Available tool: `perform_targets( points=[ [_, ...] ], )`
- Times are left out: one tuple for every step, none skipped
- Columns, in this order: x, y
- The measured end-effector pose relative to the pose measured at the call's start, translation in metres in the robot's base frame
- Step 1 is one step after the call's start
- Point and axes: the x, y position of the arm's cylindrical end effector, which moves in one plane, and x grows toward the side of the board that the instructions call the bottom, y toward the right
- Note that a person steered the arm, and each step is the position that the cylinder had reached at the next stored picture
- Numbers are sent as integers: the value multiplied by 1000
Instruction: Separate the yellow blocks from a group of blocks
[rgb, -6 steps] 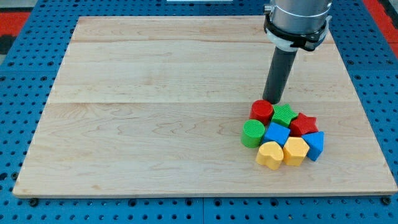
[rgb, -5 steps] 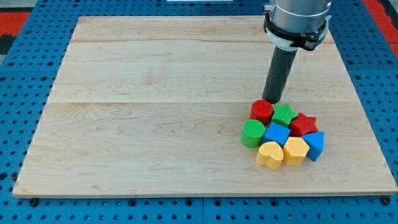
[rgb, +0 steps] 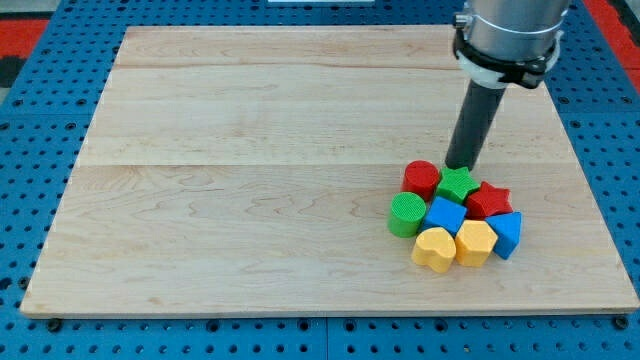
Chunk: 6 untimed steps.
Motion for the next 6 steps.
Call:
perform_targets(
  points=[
    [0, 13],
    [47, 57],
    [108, 79],
    [112, 11],
    [112, -41],
    [113, -39]
  ],
)
